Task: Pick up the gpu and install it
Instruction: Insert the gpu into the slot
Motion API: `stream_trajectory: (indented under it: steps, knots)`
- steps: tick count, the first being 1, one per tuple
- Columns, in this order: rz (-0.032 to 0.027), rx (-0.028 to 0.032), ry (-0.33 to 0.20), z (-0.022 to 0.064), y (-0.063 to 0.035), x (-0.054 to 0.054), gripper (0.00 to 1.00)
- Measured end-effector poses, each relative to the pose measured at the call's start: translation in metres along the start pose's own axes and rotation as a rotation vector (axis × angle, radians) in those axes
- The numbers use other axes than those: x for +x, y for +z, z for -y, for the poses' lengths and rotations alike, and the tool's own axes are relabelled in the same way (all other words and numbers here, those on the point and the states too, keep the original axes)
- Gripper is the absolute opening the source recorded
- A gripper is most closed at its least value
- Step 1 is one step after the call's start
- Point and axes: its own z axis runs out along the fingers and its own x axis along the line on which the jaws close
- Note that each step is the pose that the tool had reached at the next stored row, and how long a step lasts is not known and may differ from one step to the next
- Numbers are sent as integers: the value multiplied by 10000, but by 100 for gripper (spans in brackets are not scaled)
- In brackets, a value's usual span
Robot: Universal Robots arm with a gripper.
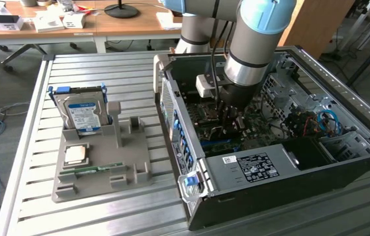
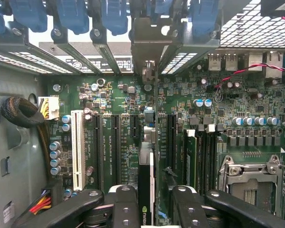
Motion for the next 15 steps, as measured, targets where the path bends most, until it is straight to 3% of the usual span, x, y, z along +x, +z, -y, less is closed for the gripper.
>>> stream_trajectory:
  steps: [7,15]
  knots:
    - [0,0,0,0,-13,0,34]
    - [1,1,1,0,-154,-3,34]
